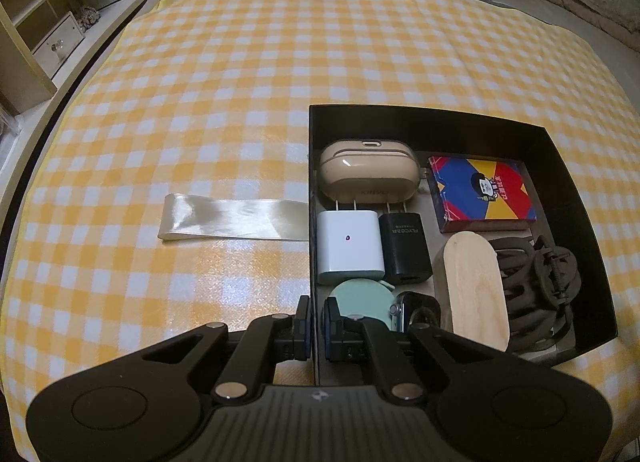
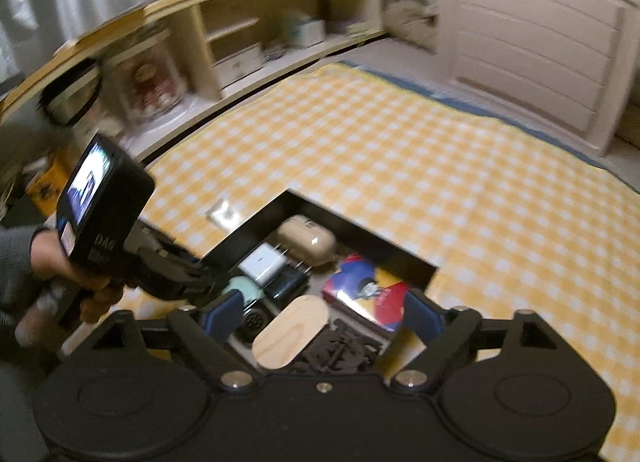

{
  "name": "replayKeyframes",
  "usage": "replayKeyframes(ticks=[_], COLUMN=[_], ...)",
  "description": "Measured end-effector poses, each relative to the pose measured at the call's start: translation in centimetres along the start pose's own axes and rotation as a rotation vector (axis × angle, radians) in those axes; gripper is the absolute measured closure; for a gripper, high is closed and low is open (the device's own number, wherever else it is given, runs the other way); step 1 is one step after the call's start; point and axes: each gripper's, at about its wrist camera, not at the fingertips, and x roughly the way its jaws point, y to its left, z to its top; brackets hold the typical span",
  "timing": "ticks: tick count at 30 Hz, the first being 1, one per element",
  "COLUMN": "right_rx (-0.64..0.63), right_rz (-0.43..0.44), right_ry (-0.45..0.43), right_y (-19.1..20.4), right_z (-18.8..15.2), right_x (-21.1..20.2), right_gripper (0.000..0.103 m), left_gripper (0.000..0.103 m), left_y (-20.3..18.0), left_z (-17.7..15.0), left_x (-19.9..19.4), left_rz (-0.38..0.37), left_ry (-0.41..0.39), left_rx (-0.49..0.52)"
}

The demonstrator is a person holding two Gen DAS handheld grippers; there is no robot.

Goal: Organize rigid objects

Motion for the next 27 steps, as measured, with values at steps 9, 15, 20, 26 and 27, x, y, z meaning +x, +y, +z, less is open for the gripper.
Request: replayKeyframes(ticks=[9, 15, 20, 26, 27], right_rx=[0.047, 0.069, 0.091, 0.113, 0.116], right_rz=[-0.140, -0.171, -0.189, -0.220, -0.226], right_ry=[-0.085, -0.116, -0.146, -0.187, -0.193], right_y=[0.4, 1.1, 1.6, 1.8, 1.8], right_z=[-1.0, -1.7, -2.1, -2.6, -2.7], right_x=[-2.4, -3.9, -5.2, -6.5, -6.7], right_gripper=[0.000, 0.000, 0.000, 0.000, 0.000], left_gripper=[0.097, 0.090, 0.064, 0.035, 0.033], left_y=[0.3, 1.0, 2.1, 3.2, 3.1], left_z=[-1.0, -1.8, -1.9, -2.7, -2.8], left_x=[-1.6, -5.4, -9.2, -14.9, -15.6], left_rz=[-0.003, 0.019, 0.012, -0.004, -0.006], left_ry=[-0.025, -0.103, -0.198, -0.358, -0.380], left_rx=[-0.012, -0.023, -0.047, -0.062, -0.063])
